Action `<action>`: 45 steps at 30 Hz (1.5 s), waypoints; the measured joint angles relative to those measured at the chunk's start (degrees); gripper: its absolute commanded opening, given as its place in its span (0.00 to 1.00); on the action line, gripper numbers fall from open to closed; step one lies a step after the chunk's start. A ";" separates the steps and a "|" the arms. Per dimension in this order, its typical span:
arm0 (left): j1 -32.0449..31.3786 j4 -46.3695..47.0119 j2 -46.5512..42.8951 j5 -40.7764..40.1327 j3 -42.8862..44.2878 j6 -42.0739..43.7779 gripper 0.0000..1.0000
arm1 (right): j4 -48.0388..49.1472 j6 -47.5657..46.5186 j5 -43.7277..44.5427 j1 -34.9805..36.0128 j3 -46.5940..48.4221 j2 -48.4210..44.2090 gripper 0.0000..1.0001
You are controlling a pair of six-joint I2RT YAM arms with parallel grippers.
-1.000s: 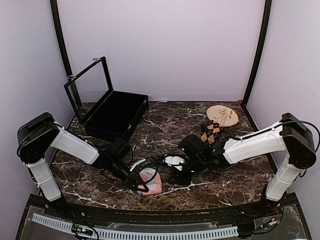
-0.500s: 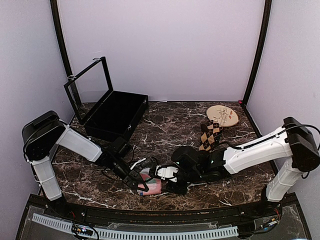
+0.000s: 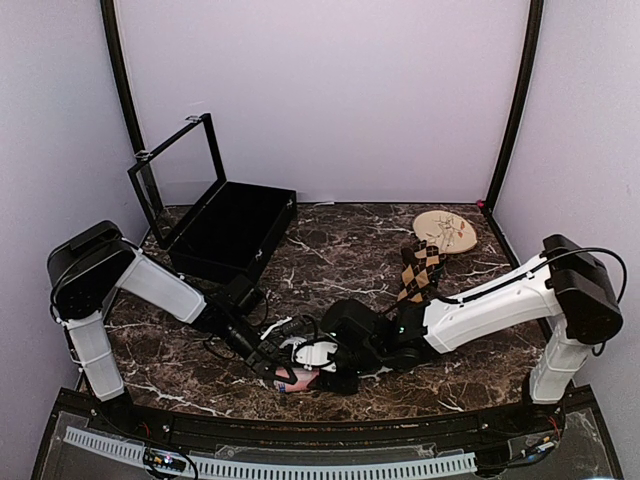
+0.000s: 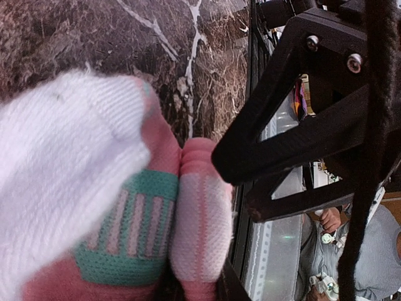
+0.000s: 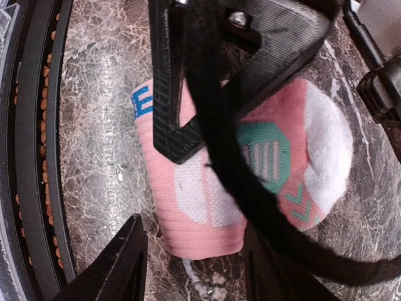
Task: Roll the socks
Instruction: Roll the sock at the center of the board.
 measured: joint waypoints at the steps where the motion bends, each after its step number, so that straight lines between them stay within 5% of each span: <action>1: 0.02 -0.02 0.07 0.11 0.02 0.00 0.14 | 0.00 -0.20 0.02 0.07 0.09 0.33 0.50; 17: 0.13 -0.11 0.81 2.08 0.22 0.02 0.14 | 0.48 -3.13 1.57 0.85 0.83 3.80 0.46; 34: 0.33 -0.17 1.42 3.74 0.22 0.11 0.26 | 2.60 -5.35 3.08 1.46 0.83 5.25 0.09; 45: 0.55 -3.43 -1.77 -0.52 0.20 -0.31 0.38 | 3.15 -5.29 2.97 1.46 1.46 5.97 0.01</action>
